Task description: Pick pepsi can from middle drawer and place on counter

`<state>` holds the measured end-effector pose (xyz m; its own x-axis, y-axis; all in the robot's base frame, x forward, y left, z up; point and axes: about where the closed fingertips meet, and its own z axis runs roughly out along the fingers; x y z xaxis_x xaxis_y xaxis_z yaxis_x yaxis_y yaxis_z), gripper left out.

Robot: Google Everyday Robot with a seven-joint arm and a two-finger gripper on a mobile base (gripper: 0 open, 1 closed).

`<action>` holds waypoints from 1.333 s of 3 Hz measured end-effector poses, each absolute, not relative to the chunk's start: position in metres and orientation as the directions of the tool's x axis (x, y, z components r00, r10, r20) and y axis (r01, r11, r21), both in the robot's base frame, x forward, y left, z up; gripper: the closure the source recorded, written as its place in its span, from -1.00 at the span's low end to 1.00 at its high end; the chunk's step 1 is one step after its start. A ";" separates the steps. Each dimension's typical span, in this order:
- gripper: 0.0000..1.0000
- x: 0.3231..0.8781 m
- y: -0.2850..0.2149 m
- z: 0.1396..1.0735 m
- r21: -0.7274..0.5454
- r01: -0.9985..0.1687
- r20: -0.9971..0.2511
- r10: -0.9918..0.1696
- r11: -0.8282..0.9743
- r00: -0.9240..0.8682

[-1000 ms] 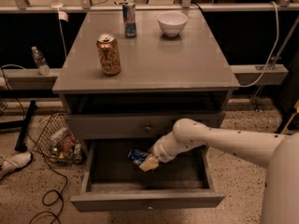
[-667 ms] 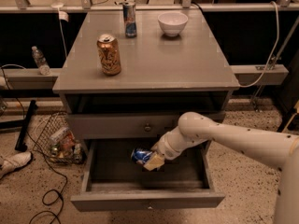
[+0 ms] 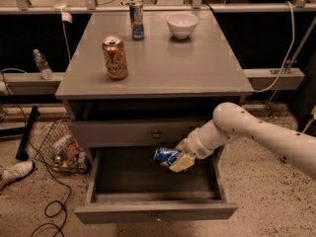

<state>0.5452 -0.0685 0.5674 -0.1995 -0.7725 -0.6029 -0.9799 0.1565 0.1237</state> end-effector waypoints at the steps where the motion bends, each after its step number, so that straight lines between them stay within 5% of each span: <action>1: 1.00 0.543 -0.071 0.572 0.116 -0.981 -0.603 -0.773 0.156 -0.194; 4: 1.00 0.537 -0.098 0.677 -0.064 -0.993 -0.632 -0.774 0.101 -0.038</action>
Offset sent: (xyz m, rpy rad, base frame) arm -0.0208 -0.0393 0.0720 0.0492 -0.1262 -0.0044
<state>0.5366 -0.0976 0.6769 -0.0379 -0.7743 -0.6316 -0.9928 0.1009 -0.0641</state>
